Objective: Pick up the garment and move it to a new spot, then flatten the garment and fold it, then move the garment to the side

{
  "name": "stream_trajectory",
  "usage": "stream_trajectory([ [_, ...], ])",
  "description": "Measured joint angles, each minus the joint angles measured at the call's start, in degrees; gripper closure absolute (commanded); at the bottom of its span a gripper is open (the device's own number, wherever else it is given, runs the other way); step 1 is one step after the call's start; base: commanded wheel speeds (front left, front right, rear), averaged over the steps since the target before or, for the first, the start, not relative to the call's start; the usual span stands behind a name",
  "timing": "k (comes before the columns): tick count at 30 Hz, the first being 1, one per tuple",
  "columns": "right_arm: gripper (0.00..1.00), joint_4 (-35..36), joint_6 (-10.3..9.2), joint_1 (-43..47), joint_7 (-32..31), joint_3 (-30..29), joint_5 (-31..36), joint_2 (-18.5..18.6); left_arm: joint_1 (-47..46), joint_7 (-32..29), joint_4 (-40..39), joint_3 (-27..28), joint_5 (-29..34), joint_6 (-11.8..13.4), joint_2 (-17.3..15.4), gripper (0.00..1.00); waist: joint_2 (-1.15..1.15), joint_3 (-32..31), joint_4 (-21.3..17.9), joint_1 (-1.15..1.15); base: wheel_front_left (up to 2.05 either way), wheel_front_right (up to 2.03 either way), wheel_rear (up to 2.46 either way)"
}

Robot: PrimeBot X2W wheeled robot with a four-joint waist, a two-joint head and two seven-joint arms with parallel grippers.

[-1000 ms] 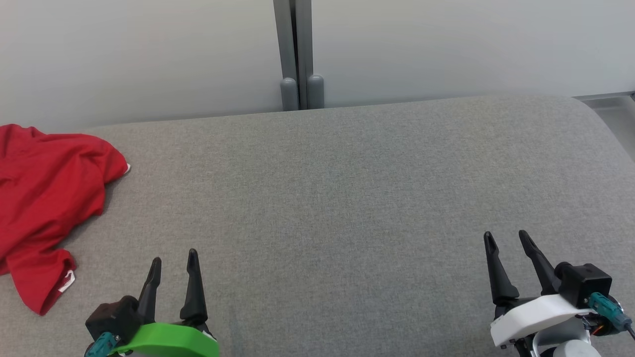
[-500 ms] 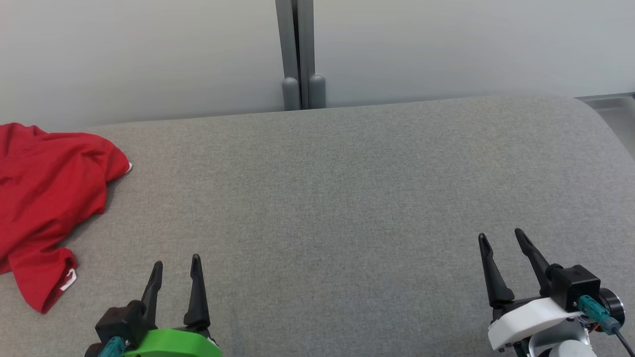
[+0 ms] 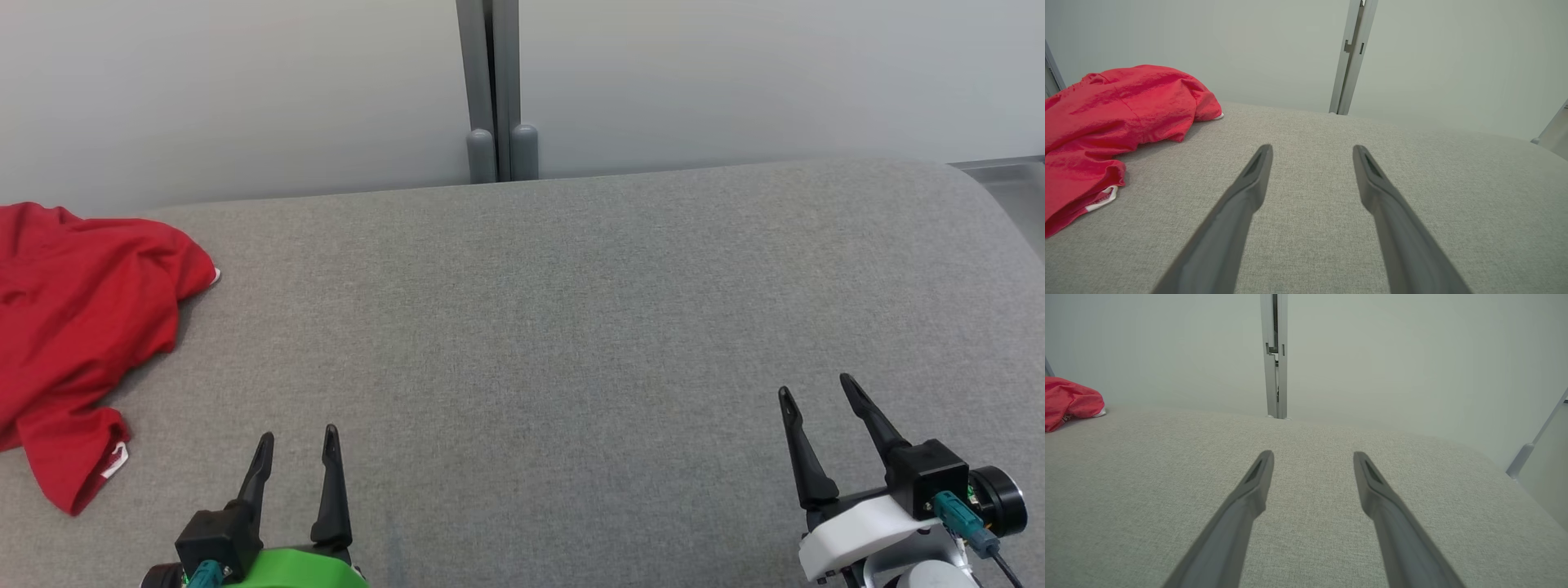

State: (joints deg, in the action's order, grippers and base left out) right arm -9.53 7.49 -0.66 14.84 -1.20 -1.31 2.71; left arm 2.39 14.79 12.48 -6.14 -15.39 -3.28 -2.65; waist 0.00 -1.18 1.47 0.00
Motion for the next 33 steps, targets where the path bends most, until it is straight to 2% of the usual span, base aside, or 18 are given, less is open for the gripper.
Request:
stream_trajectory([
  [24, 0.0, 0.2, 0.0, 0.0, 0.2, 0.1, 0.0, 0.0, 0.0, 0.2, 0.9, -0.4, 0.5, -0.2, 0.0, 0.0, 0.0, 0.0, 0.3, 0.0, 0.0, 0.0, 0.0],
  [33, 0.0, 0.4, 0.0, 0.4, 0.2, -0.8, -0.2, 0.0, 0.0, 0.3, 0.7, -0.5, 0.6, -0.2, 0.0, 0.0, 0.0, 0.0, 3.1, 0.0, 0.0, 0.0, 0.0],
])
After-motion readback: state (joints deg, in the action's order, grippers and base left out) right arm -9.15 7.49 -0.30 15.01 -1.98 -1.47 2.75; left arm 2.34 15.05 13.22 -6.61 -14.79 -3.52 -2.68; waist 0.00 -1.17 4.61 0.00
